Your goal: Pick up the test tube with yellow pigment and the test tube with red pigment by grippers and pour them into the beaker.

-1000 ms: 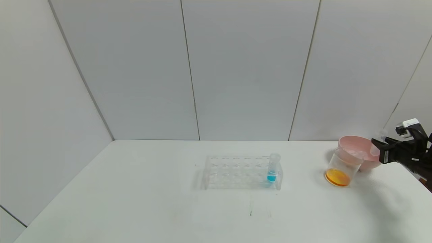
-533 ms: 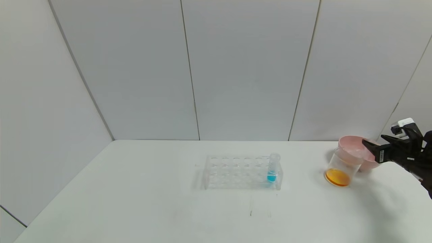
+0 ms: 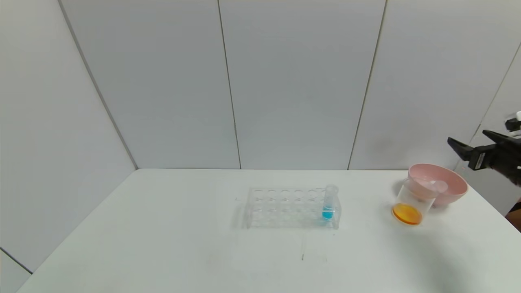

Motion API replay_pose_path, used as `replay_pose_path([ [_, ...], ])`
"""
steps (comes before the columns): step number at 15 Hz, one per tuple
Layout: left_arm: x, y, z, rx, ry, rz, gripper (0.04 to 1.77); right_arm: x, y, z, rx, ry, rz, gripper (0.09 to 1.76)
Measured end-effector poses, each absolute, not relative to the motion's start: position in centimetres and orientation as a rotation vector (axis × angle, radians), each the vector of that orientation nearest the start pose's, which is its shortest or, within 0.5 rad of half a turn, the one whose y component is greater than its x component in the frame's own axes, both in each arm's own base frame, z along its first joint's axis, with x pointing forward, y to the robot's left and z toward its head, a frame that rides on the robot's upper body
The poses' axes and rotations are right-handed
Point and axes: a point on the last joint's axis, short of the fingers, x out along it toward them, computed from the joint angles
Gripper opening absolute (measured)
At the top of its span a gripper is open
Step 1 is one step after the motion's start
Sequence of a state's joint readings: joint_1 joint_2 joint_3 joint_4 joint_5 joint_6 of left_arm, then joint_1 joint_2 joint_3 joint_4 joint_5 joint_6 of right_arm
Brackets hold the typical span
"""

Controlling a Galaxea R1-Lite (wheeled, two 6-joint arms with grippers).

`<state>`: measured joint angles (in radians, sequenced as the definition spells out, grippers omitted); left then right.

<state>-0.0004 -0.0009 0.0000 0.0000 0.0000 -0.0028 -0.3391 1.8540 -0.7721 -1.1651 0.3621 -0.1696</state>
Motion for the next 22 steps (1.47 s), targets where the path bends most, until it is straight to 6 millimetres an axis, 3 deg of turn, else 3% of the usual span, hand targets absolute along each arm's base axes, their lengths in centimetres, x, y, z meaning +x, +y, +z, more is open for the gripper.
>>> replay_pose_path([
  [3, -2.3, 0.0, 7.5, -0.002, -0.001, 0.000, 1.76, 27.5, -9.5, 23.2, -0.123, -0.214, -0.004, 1.57],
  [5, -2.3, 0.0, 7.5, -0.003, -0.001, 0.000, 1.76, 23.4, -8.7, 26.2, -0.067, -0.307, -0.016, 1.60],
  [7, -2.3, 0.0, 7.5, -0.003, -0.001, 0.000, 1.76, 19.0, -7.2, 28.1, -0.024, -0.364, -0.015, 1.63],
  [9, -2.3, 0.0, 7.5, -0.003, 0.000, 0.000, 1.76, 14.3, -4.9, 28.5, 0.015, -0.375, 0.011, 1.65],
  [12, -2.3, 0.0, 7.5, -0.003, -0.001, 0.000, 1.76, 8.3, -1.5, 26.6, 0.084, -0.341, 0.073, 1.67],
  [15, -2.3, 0.0, 7.5, -0.003, 0.000, 0.000, 1.76, 3.7, 0.1, 22.6, 0.132, -0.229, 0.097, 1.68],
  [19, -2.3, 0.0, 7.5, -0.003, 0.000, 0.000, 1.76, -0.2, 0.3, 16.2, 0.139, -0.059, 0.094, 1.69],
  [22, -2.3, 0.0, 7.5, -0.003, -0.001, 0.000, 1.76, -1.0, 0.1, 11.3, 0.124, 0.007, 0.029, 1.70],
])
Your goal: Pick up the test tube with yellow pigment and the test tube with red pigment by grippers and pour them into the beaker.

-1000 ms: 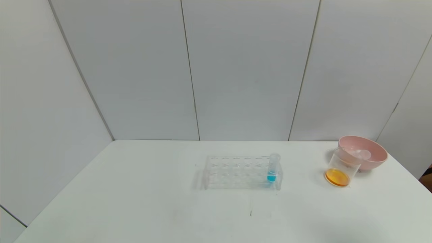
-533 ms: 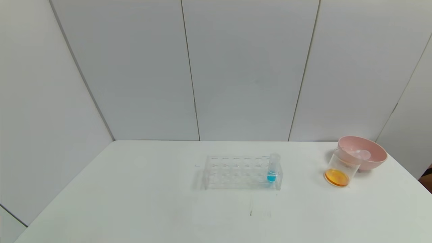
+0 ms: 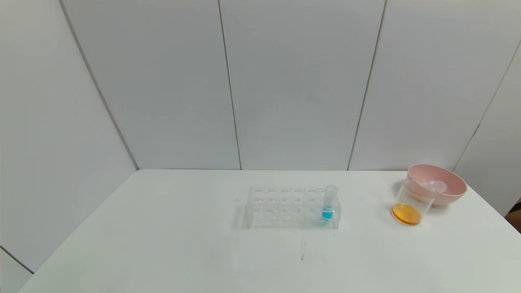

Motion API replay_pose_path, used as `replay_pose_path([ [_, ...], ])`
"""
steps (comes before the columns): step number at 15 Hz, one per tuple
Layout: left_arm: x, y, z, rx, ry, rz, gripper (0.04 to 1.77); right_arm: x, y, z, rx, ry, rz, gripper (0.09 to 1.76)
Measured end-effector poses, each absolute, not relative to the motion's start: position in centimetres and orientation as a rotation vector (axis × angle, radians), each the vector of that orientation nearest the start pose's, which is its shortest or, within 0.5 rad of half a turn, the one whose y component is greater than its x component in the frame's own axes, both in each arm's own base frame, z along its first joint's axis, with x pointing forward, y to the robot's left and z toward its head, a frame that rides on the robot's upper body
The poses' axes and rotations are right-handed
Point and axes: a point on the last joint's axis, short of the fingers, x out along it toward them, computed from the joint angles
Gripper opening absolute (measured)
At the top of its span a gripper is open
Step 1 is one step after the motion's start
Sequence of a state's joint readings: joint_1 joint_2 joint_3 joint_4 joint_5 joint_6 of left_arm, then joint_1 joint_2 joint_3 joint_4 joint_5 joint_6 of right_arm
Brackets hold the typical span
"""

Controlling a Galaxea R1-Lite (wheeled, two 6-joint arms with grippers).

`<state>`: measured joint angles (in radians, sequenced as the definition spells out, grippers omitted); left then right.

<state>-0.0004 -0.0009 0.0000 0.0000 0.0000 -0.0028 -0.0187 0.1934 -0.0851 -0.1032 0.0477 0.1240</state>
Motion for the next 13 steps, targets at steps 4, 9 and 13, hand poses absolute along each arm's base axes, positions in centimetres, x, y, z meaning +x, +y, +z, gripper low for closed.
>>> replay_pose_path([
  [4, -2.3, 0.0, 7.5, -0.003, -0.001, 0.000, 1.76, -1.7, 0.1, 8.6, 0.092, 0.027, 0.022, 1.70],
  [9, -2.3, 0.0, 7.5, -0.003, -0.001, 0.000, 1.76, -2.1, 0.0, 7.9, 0.018, 0.002, -0.014, 1.70],
  [13, -2.3, 0.0, 7.5, -0.003, -0.001, 0.000, 1.76, -2.3, 0.0, 7.7, 0.002, -0.011, -0.016, 1.70],
])
